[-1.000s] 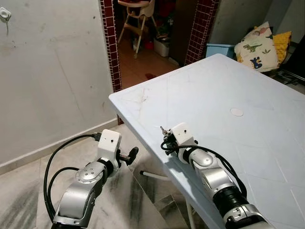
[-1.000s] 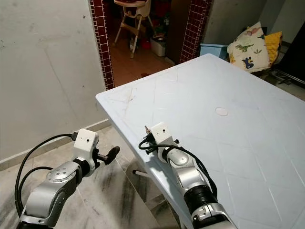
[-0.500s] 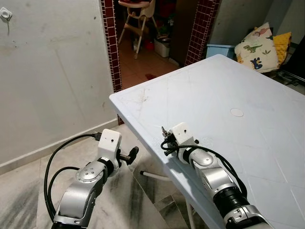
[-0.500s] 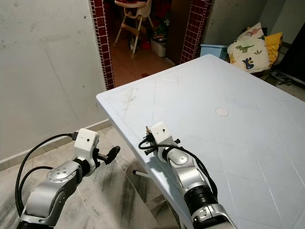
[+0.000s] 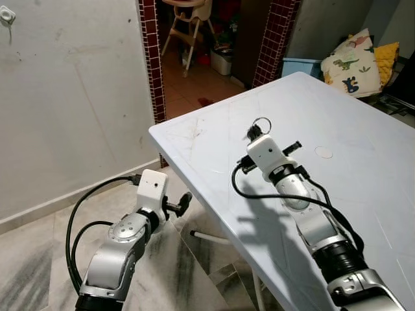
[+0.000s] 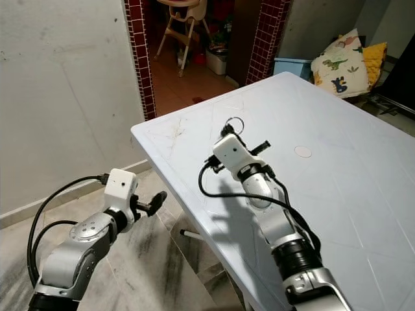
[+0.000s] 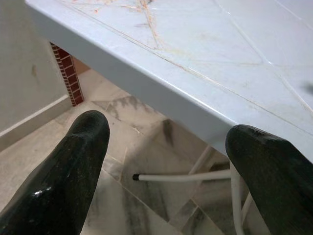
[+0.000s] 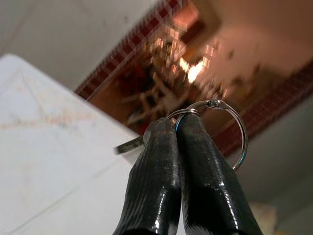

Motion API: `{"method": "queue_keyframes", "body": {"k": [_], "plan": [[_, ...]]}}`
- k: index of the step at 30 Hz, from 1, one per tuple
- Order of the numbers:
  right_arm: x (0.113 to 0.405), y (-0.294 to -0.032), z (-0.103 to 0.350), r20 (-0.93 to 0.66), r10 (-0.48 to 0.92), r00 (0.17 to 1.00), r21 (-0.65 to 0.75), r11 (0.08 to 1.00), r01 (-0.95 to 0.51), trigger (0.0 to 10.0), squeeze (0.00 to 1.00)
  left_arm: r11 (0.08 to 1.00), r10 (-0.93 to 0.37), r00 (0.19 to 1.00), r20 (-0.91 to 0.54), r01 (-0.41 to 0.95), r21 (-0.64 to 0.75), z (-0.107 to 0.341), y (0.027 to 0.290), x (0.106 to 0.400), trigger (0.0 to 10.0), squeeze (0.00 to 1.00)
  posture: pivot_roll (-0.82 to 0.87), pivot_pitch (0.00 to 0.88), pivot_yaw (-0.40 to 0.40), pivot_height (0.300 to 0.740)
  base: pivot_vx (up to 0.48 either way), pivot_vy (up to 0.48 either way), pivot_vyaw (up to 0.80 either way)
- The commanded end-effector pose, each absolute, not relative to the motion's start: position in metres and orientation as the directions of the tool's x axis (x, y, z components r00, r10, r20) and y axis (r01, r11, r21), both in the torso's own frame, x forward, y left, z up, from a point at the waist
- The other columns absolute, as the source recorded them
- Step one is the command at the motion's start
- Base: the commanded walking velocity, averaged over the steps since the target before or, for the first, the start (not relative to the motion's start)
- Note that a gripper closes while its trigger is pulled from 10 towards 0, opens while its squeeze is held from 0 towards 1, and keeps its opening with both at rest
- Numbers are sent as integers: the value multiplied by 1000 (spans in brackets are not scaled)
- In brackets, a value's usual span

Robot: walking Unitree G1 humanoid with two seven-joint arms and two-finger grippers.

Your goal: Hang keys on a hook

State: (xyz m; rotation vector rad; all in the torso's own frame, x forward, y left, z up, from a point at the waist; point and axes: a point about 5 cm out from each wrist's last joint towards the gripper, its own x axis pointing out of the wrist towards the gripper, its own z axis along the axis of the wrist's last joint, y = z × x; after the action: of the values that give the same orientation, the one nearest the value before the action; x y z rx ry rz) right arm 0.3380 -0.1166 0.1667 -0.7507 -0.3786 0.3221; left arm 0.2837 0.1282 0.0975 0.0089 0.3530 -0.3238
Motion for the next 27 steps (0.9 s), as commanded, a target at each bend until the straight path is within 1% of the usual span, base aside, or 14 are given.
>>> {"method": "queue_keyframes", "body": {"k": [1,3,5,8,9,12,13,14,16,18,20,21,23,27], "plan": [[333,-111,173,249,457,854,-741,657,-136,0,0,952,-301,897,-324,305,-41,101,127,287,10000,0,163,0,-64,740,0,0,0],[325,-108,176,252,521,816,-783,605,-145,0,0,958,-282,912,-297,283,-40,104,128,291,10000,0,158,0,-71,740,0,0,0],[320,-109,175,243,547,801,-795,586,-159,0,0,964,-265,925,-273,265,-39,107,129,294,10000,0,153,0,-77,740,0,0,0],[317,-110,175,239,557,795,-794,584,-170,0,0,966,-256,934,-251,254,-39,110,130,296,10000,0,152,0,-77,740,0,0,0],[311,-110,173,241,563,790,-779,598,-188,0,0,973,-231,949,-213,228,-36,116,131,299,10000,0,148,0,-77,740,0,0,0],[309,-111,174,253,553,794,-760,622,-191,0,0,976,-218,956,-197,216,-32,118,132,300,10000,0,146,0,-77,740,0,0,0],[308,-111,175,258,543,799,-743,641,-196,1922,0,977,-215,957,-193,213,-31,119,132,300,10000,0,146,0,-77,740,0,0,0],[306,-111,175,271,517,812,-706,680,-197,10000,0,979,-202,966,-162,200,-27,124,133,301,10000,0,143,0,-77,740,0,0,0],[302,-111,174,282,477,832,-650,733,-200,10000,0,984,-180,977,-110,179,-24,133,134,302,10000,0,139,0,-77,740,0,0,0],[297,-111,173,286,450,846,-611,766,-201,10000,0,987,-160,985,-66,160,-16,141,136,302,10000,0,139,0,-77,740,0,0,0],[297,-111,173,286,450,846,-611,766,-201,10000,0,987,-160,985,-66,160,-16,141,136,302,10000,0,139,0,-77,740,0,0,0],[295,-112,172,284,435,855,-592,781,-200,10000,0,989,-147,988,-42,146,-7,145,137,302,10000,0,139,0,-77,740,0,0,0],[290,-114,170,284,408,868,-571,799,-189,10000,0,991,-130,991,-12,130,-5,151,139,301,10000,0,139,0,-77,740,0,0,800],[288,-119,167,269,374,888,-545,819,-181,10000,0,993,-116,993,-5,116,-1,151,140,302,10000,0,125,0,-67,740,0,0,800]]}}
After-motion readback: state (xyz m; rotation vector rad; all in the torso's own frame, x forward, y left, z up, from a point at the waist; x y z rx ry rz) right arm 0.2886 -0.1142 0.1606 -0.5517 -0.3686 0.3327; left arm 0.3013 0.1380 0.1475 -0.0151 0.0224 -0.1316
